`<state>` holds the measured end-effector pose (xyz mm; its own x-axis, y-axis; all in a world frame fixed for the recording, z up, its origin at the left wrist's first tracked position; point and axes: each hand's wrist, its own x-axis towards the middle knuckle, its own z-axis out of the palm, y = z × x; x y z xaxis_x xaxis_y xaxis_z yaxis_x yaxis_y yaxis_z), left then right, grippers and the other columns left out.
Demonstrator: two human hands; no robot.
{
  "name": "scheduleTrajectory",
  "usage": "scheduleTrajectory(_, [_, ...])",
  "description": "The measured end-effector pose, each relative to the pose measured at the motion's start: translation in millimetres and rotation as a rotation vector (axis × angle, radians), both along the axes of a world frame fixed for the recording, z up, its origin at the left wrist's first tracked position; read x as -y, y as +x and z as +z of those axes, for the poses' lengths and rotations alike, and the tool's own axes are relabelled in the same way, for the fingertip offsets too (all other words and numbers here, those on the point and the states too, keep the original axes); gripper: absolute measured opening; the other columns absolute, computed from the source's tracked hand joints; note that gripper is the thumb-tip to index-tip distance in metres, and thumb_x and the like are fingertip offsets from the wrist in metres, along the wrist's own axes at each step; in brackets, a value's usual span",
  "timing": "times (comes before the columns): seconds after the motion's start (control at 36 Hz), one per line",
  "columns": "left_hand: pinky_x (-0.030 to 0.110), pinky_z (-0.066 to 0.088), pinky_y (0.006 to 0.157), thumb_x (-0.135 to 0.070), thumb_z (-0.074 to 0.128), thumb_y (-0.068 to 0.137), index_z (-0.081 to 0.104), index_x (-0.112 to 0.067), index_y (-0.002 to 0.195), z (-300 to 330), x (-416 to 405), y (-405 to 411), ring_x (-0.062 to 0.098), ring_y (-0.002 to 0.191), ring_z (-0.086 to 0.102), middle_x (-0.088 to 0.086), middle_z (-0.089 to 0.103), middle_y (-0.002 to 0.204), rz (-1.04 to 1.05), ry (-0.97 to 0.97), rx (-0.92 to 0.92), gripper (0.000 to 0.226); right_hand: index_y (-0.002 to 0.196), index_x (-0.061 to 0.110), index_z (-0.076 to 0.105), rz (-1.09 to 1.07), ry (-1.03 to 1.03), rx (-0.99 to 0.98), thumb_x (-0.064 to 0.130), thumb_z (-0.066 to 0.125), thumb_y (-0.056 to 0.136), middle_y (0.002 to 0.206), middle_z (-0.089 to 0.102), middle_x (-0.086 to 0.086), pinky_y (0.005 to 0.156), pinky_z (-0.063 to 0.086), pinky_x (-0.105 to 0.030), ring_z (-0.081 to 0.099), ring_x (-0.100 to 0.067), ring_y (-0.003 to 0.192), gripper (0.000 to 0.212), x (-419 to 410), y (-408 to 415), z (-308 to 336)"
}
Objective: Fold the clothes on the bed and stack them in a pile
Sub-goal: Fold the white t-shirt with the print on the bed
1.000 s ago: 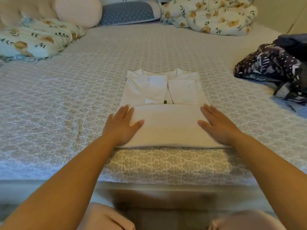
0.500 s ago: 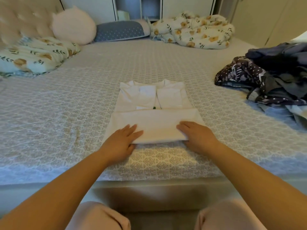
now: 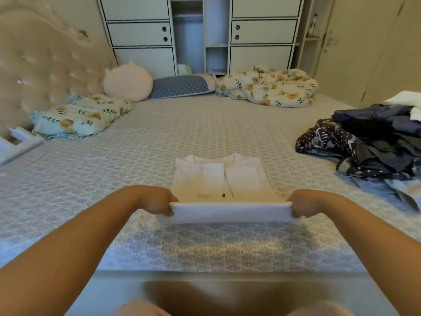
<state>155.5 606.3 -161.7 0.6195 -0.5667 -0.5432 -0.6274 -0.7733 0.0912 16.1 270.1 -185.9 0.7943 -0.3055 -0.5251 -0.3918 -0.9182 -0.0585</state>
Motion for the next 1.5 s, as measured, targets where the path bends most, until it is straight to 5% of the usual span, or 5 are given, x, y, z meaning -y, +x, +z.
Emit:
scheduleTrajectory(0.17, [0.030, 0.056, 0.076, -0.011, 0.067, 0.087, 0.064, -0.015, 0.112, 25, -24, 30, 0.019, 0.096, 0.068, 0.004, 0.071, 0.104, 0.253, -0.277, -0.562, 0.025, 0.102, 0.007, 0.064, -0.192, 0.438, -0.110, 0.004, 0.060, 0.089, 0.087, 0.068, -0.003, 0.062, 0.055, -0.023, 0.069, -0.012, 0.075, 0.014, 23, -12, 35])
scheduleTrajectory(0.42, [0.030, 0.048, 0.066, -0.038, 0.058, 0.093, 0.063, -0.008, 0.113, -27, 9, 72, 0.023, 0.094, 0.062, 0.005, 0.067, 0.102, 0.872, -0.988, -0.234, 0.036, 0.095, 0.015, 0.061, -0.526, 0.687, 0.629, 0.016, 0.050, 0.097, 0.099, 0.064, -0.002, 0.081, 0.046, -0.037, 0.060, -0.019, 0.089, 0.011, 31, 37, -4])
scheduleTrajectory(0.53, [0.041, 0.040, 0.099, -0.034, 0.034, 0.104, 0.053, -0.004, 0.132, -56, 33, 87, 0.039, 0.116, 0.051, 0.023, 0.055, 0.128, 0.863, -0.840, 0.179, 0.045, 0.111, 0.008, 0.057, -0.547, 0.477, 0.728, 0.018, 0.042, 0.099, 0.104, 0.057, -0.010, 0.070, 0.039, -0.031, 0.052, -0.022, 0.083, 0.022, 25, 74, -33])
scheduleTrajectory(1.14, [0.033, 0.033, 0.065, -0.042, 0.028, 0.101, 0.061, -0.019, 0.103, -128, 74, 181, 0.014, 0.062, 0.038, -0.004, 0.043, 0.068, 0.808, -0.502, 0.571, 0.040, 0.118, 0.004, 0.050, -0.517, -0.171, 0.642, 0.029, 0.026, 0.102, 0.115, 0.059, -0.017, 0.071, 0.031, -0.034, 0.056, -0.033, 0.103, 0.038, 46, 177, -104])
scheduleTrajectory(1.5, [0.051, 0.017, 0.113, -0.051, 0.029, 0.096, 0.028, -0.035, 0.147, -97, 110, 117, 0.021, 0.140, 0.024, -0.003, 0.031, 0.152, 0.252, -0.495, 0.612, 0.053, 0.137, 0.022, 0.043, -0.076, -0.042, 0.804, 0.040, 0.052, 0.092, 0.141, 0.043, -0.004, 0.101, 0.032, -0.038, 0.035, -0.026, 0.130, 0.049, -9, 161, -51])
